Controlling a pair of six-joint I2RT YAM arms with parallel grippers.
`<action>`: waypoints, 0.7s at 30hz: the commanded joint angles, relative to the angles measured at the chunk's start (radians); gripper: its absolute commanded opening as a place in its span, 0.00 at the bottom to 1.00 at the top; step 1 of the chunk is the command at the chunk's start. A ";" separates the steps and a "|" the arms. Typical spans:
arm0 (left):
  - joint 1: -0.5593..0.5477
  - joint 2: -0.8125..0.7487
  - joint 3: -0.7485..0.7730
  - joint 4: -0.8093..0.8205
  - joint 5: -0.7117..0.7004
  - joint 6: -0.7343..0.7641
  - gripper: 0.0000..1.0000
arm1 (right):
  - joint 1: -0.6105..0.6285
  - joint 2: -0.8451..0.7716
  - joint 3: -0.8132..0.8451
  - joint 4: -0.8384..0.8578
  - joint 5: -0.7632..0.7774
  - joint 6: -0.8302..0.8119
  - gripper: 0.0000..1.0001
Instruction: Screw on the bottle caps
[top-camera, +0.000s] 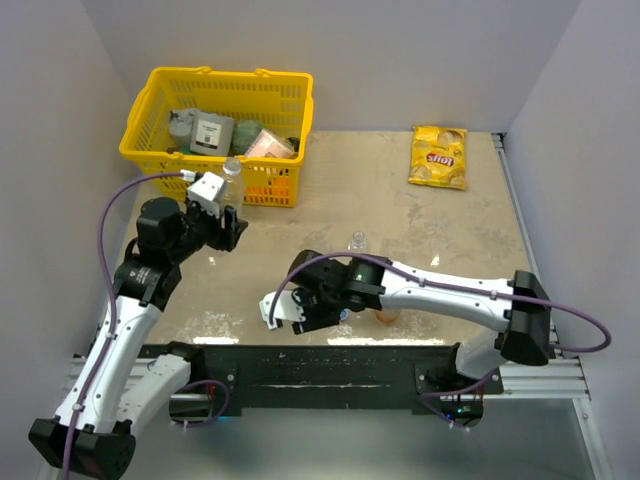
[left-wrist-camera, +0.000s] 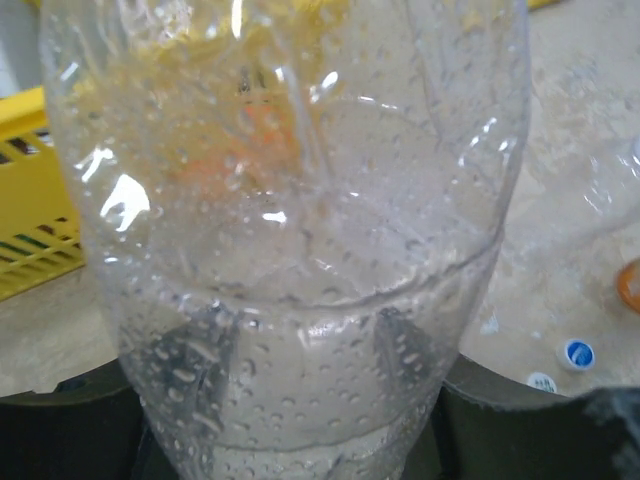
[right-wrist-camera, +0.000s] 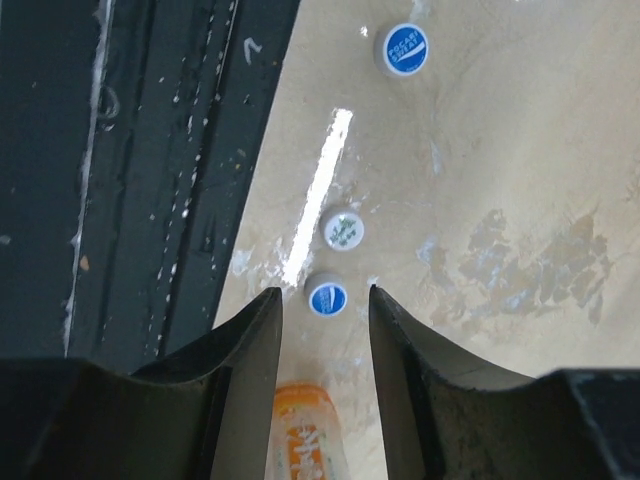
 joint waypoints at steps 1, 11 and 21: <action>0.024 -0.042 0.107 0.111 -0.228 -0.108 0.00 | -0.002 0.101 0.103 0.142 0.032 0.165 0.42; 0.148 -0.120 0.207 0.130 -0.409 -0.214 0.00 | 0.024 0.319 0.262 0.233 0.023 0.460 0.45; 0.190 -0.197 0.227 0.084 -0.423 -0.198 0.00 | 0.030 0.419 0.196 0.289 0.003 0.442 0.48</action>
